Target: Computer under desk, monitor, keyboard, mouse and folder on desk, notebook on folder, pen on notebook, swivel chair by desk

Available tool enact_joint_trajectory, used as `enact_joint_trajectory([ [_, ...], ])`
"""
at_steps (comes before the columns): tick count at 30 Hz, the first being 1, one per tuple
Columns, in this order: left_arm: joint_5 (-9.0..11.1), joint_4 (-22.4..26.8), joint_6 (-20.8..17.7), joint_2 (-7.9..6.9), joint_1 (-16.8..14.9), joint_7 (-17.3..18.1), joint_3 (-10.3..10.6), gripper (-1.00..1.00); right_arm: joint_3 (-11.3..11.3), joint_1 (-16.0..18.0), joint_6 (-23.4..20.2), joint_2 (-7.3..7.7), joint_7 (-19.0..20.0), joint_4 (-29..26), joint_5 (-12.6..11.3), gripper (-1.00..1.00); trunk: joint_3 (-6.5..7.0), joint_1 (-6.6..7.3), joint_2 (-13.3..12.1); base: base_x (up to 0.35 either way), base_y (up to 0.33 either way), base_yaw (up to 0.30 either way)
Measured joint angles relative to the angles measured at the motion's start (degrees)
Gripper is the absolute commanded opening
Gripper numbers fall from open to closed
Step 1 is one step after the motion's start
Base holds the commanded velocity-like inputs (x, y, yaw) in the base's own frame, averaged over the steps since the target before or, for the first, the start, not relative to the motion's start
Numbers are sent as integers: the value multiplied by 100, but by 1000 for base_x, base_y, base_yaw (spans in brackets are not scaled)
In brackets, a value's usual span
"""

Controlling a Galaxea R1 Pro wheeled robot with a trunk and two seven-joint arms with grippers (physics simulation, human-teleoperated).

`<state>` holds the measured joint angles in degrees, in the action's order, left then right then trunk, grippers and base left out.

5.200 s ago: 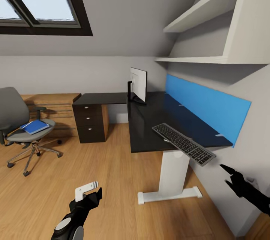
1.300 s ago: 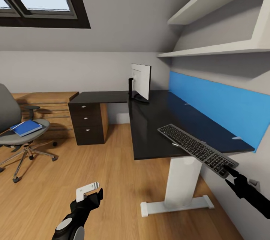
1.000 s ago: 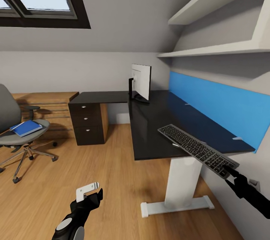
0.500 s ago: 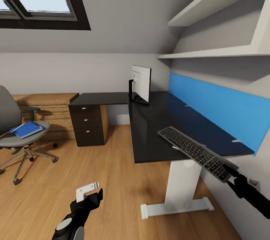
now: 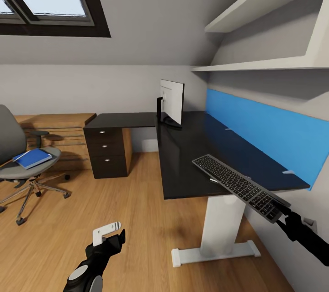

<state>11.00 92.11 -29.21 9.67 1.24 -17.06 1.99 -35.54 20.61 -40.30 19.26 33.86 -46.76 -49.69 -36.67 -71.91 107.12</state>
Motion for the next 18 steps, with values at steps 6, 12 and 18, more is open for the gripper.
enact_joint_trajectory([
  [6, 0, 1, 0, 0, 0, 0, 2, 100, 4, 1, -17, 0, 8, -4, -41, -100, 0, 0, 0, 0, 0, 0],
  [12, 0, 2, 2, -2, 0, 0, -1, 100, 2, 0, -8, 0, 3, -3, -21, -100, 0, 0, 0, 0, 0, 0],
  [18, 0, 1, 8, 0, 0, 0, 1, 100, -1, 1, -7, 0, 12, -5, -24, -100, 53, 65, -119, 0, 0, 0],
])
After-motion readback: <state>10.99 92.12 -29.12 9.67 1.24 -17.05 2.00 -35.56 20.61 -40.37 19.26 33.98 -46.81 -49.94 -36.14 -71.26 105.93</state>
